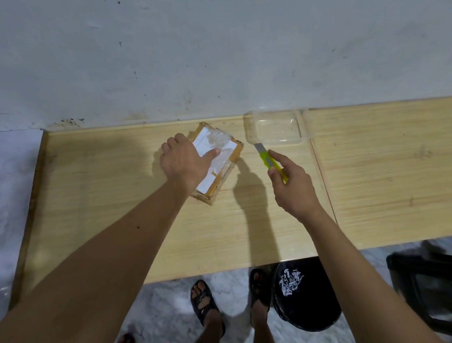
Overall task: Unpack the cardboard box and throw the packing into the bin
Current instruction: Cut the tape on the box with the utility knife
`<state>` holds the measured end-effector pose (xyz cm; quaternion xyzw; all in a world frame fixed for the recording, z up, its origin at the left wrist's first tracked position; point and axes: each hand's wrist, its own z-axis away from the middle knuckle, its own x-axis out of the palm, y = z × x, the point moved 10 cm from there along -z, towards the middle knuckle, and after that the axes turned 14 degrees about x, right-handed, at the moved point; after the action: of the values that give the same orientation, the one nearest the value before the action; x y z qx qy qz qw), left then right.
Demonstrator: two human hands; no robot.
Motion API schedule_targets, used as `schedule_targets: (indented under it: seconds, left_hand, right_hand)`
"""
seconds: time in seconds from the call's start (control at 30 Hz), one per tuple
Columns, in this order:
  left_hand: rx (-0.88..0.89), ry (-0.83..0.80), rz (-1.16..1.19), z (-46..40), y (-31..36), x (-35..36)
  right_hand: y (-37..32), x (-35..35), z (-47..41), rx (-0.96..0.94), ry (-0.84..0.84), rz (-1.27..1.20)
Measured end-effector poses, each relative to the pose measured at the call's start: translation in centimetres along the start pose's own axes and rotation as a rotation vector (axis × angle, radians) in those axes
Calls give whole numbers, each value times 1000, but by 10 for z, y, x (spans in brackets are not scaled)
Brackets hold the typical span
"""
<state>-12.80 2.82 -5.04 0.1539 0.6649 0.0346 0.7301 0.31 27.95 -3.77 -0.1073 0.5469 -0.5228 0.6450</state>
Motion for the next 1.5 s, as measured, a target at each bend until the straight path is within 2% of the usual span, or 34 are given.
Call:
schedule_targets:
  seconds: [0.1, 0.2, 0.27, 0.37, 0.43, 0.53, 0.63, 0.77, 0.83, 1.03, 1.27, 1.5]
  left_hand:
    - [154, -24, 41, 1, -4, 1]
    - [496, -82, 182, 11, 2, 5]
    - [745, -35, 175, 25, 3, 5]
    - [906, -95, 124, 40, -3, 11]
    - [926, -91, 88, 42, -4, 9]
    - [926, 12, 57, 41, -1, 8]
    - [859, 67, 86, 39, 11, 17]
    - [641, -118, 67, 27, 31, 35]
    - [596, -142, 55, 25, 36, 39]
    - [730, 89, 75, 30, 34, 34]
    - [722, 109, 100, 30, 37, 33]
    - [716, 89, 108, 29, 39, 33]
  right_hand:
    - [7, 8, 5, 5, -6, -28]
    - [8, 21, 15, 0, -29, -50]
    - [8, 30, 19, -3, -46, -56]
    - [10, 42, 20, 15, -59, -58]
    - [10, 48, 19, 28, -71, -72]
    - [10, 51, 17, 40, -73, -92]
    - [14, 49, 11, 50, -61, -116]
    - [23, 42, 2, 75, -40, -172]
    - [24, 37, -3, 74, -38, -188]
    - [10, 31, -11, 28, 5, -170]
    - [7, 27, -17, 26, 59, -120]
    - [4, 35, -16, 11, 0, -95]
